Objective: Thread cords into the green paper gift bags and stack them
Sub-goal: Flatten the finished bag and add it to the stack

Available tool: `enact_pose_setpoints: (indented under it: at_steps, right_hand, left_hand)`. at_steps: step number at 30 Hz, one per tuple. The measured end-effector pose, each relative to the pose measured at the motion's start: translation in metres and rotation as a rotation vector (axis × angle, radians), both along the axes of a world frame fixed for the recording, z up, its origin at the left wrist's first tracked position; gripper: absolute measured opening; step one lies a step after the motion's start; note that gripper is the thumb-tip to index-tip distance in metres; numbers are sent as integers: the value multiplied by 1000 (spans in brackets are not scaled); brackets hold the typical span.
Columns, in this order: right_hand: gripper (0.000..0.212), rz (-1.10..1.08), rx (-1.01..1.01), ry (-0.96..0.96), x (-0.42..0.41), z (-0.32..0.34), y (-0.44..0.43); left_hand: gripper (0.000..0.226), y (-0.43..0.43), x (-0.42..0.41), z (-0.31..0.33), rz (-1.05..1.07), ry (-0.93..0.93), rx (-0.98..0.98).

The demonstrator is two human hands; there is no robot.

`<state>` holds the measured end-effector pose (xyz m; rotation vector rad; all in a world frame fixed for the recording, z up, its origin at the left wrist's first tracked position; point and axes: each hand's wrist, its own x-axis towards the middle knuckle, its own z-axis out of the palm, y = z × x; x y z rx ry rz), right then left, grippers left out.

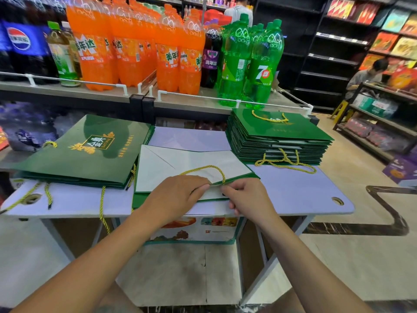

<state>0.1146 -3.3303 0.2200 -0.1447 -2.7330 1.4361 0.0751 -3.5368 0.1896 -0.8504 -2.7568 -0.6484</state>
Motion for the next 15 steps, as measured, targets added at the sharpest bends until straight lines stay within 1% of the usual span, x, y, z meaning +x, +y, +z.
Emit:
enact_pose_setpoints:
  at_steps: [2, 4, 6, 8, 10, 11, 13, 15]
  right_hand:
    - [23, -17, -54, -53, -1, 0, 1]
    - [22, -7, -129, -99, -1, 3, 3]
    - [23, 74, -187, -128, 0, 5, 4]
    - [31, 172, -187, -132, 2, 6, 2]
    - [42, 172, -104, -57, 3, 6, 3]
    - [46, 134, -44, 29, 3, 6, 5]
    - [48, 44, 112, 224, 4, 3, 12]
    - [44, 24, 294, 356, 7, -1, 16]
  left_hand:
    - [49, 0, 0, -1, -3, 20, 5]
    - [53, 0, -2, -2, -7, 28, 9]
    - [52, 0, -3, -5, -18, 35, 19]
    - [46, 0, -3, -4, -31, 43, 20]
    - [41, 0, -3, -3, -33, 40, 27]
    - [40, 0, -2, -2, -26, 26, 45]
    - [37, -2, -2, 1, -21, 20, 151]
    - [28, -4, -2, 11, -12, 64, 238]
